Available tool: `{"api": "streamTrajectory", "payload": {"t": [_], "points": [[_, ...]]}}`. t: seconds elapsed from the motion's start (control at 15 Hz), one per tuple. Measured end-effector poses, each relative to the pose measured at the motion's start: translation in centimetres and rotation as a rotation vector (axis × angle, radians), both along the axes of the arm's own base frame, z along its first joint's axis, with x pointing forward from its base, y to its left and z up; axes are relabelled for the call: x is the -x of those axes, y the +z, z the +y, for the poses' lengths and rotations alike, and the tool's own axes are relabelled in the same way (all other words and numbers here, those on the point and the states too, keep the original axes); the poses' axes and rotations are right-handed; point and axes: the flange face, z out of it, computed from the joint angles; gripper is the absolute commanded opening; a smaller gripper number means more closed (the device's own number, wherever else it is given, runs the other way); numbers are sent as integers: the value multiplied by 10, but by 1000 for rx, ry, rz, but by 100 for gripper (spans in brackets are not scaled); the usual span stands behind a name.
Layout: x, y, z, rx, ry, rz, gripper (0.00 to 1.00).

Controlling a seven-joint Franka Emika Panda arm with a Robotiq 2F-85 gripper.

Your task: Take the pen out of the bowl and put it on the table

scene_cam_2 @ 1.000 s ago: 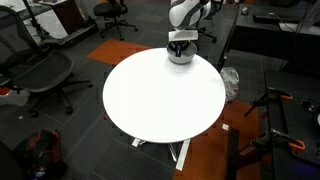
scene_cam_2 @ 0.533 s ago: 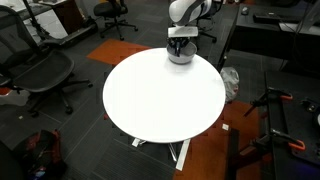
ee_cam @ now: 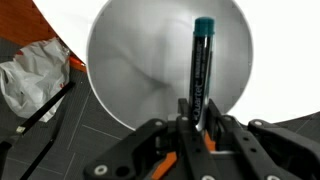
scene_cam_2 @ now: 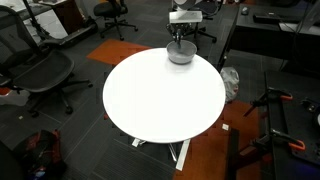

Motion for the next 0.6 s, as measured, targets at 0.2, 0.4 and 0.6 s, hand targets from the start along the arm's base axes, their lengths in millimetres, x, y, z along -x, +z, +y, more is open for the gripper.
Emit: {"api": "streamTrajectory", "payload": {"t": [0.2, 0.4, 0.6], "points": [[0, 22, 21, 20, 46, -22, 5], [-1, 37, 45, 23, 85, -39, 5], [-6, 44, 68, 22, 123, -46, 5]]}}
